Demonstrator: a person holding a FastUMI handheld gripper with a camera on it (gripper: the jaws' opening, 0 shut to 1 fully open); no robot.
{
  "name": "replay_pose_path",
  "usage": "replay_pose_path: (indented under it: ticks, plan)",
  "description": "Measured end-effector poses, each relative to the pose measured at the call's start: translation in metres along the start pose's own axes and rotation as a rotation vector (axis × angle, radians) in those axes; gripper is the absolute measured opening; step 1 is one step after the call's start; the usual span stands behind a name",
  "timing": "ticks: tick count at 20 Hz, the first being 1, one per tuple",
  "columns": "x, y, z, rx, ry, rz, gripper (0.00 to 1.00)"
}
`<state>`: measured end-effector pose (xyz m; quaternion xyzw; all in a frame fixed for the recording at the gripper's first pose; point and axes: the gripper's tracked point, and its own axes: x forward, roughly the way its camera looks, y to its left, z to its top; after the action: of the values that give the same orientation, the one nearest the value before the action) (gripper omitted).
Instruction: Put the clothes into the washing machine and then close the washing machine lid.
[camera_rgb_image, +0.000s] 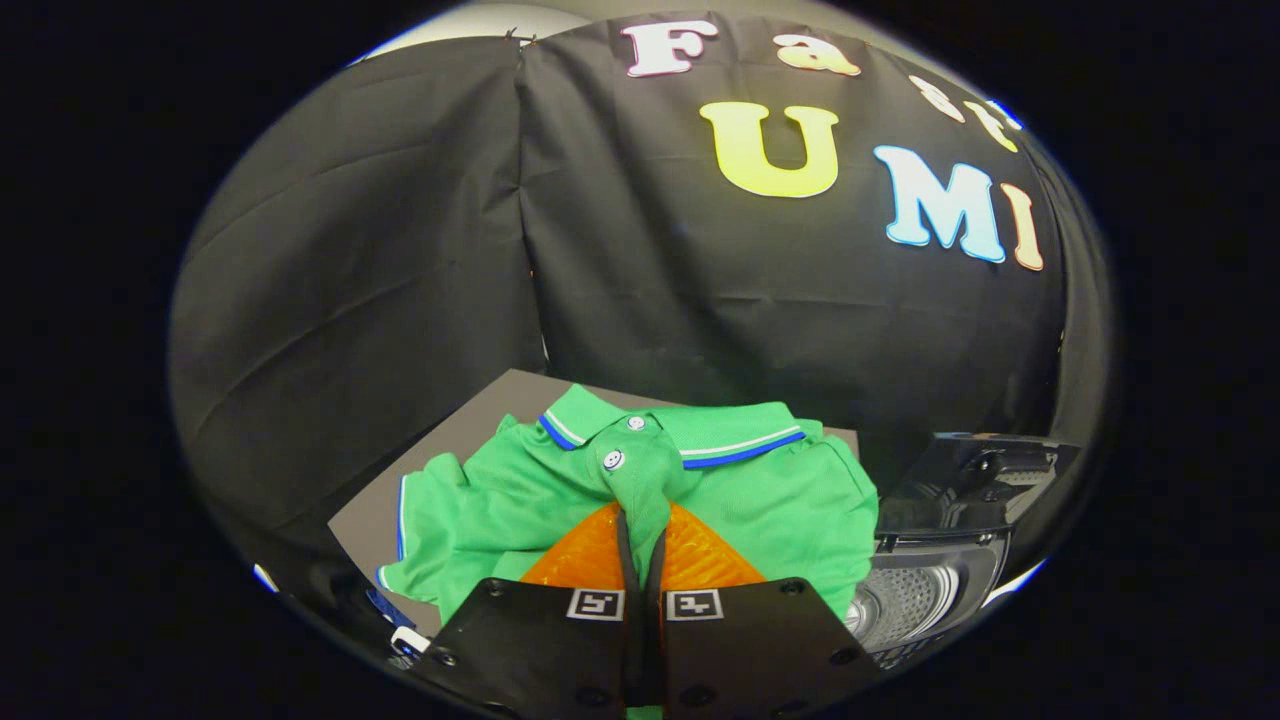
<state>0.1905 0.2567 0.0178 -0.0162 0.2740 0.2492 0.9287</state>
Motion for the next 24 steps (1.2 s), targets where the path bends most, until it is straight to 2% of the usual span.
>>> replay_pose_path:
  ticks: [13,24]
  plan:
    - [-0.059,-0.110,0.004,0.037,-0.076,-0.103,0.01]
    - [-0.089,-0.211,-0.017,0.099,-0.103,-0.191,0.01]
